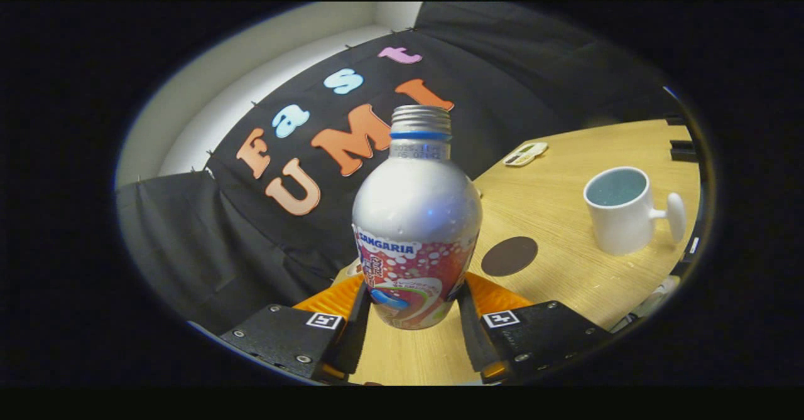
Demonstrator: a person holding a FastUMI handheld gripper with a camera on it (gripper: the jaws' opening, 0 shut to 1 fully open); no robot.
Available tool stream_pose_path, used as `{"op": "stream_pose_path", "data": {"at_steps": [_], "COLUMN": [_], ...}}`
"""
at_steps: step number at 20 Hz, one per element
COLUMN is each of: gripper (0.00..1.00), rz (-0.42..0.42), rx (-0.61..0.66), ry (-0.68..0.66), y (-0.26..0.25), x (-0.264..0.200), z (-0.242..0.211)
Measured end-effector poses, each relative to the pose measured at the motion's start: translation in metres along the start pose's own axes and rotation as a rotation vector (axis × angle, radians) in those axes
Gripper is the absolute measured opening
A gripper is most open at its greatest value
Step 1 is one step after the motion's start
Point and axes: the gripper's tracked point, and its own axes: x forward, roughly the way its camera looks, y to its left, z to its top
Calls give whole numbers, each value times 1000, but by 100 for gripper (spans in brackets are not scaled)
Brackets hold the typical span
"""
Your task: Take the bottle from table, then pour the juice into the cup, finally place the bottle on the coaster
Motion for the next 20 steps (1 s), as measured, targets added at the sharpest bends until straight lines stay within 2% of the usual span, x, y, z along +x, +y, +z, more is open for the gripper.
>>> {"op": "stream_pose_path", "data": {"at_steps": [6, 11, 20], "gripper": [66, 66, 66], "rz": [28, -5, -8], "rx": [263, 403, 670], "ry": [-1, -11, -73], "y": [0, -4, -8], "x": [10, 12, 23], "z": [3, 8, 44]}}
